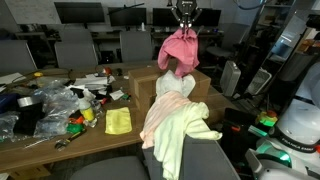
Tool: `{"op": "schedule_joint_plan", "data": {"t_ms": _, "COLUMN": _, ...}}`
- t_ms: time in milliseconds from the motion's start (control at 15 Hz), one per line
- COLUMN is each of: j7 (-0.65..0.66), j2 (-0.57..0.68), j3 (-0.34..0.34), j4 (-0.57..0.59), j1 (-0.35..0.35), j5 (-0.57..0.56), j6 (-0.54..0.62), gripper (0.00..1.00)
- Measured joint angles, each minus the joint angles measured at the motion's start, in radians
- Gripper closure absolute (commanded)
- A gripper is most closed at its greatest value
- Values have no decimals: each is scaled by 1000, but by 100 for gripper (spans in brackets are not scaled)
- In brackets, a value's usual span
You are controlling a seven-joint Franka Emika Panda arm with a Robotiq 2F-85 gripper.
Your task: Put the clothes on the chair on to the box.
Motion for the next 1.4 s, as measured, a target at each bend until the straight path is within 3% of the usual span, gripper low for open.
{"op": "schedule_joint_plan", "data": {"t_ms": 800, "j7": 42, "j2": 179, "j3": -73, "j4": 283, "j1": -70, "j5": 106, "j6": -139, "gripper": 94}}
{"op": "schedule_joint_plan", "data": {"t_ms": 1400, "j7": 57, "j2": 344, "j3": -84, "j4": 506, "j1": -140, "j5": 160, "j6": -248, "gripper": 94}}
